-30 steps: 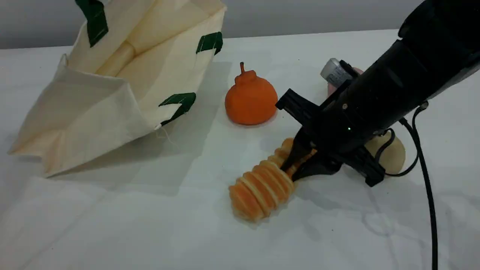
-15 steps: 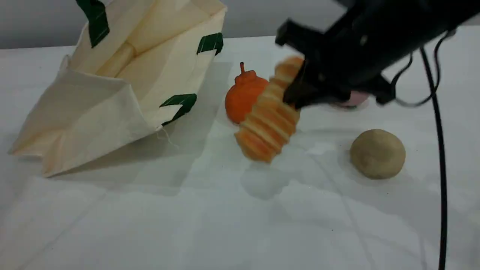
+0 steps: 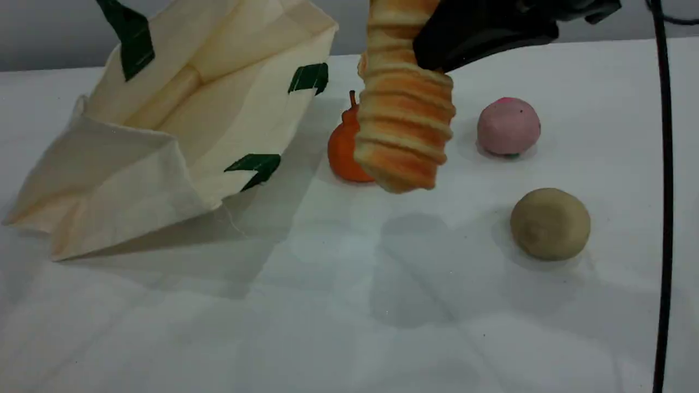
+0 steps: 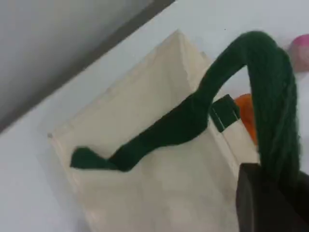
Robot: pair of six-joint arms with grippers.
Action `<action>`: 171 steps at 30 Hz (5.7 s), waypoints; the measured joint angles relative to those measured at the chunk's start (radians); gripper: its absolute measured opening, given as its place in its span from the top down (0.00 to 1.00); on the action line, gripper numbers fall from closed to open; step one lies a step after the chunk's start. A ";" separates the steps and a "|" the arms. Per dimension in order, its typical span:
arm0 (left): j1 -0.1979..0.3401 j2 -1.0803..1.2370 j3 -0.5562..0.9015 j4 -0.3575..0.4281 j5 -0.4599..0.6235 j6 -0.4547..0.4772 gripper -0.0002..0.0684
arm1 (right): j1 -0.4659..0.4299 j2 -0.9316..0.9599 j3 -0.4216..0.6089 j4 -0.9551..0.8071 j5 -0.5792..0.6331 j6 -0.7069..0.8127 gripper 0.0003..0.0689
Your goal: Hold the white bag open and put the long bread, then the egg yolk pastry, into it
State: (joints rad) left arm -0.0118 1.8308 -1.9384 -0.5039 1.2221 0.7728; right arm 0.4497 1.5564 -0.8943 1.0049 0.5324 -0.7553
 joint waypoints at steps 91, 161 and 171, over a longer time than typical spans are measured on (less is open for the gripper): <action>-0.162 -0.008 0.003 -0.187 0.000 0.214 0.87 | 0.110 0.410 -0.240 0.738 -0.255 -0.639 0.94; -0.161 -0.009 0.003 -0.200 -0.001 0.213 0.87 | 0.108 0.217 -0.289 -1.291 0.343 1.037 0.17; -0.161 -0.009 0.002 -0.200 -0.001 0.213 0.87 | 0.107 0.371 -0.289 -1.298 0.295 1.042 0.17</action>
State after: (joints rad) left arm -0.1729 1.8222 -1.9361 -0.7042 1.2214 0.9856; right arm 0.5571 1.9269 -1.1837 -0.2933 0.8275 0.2866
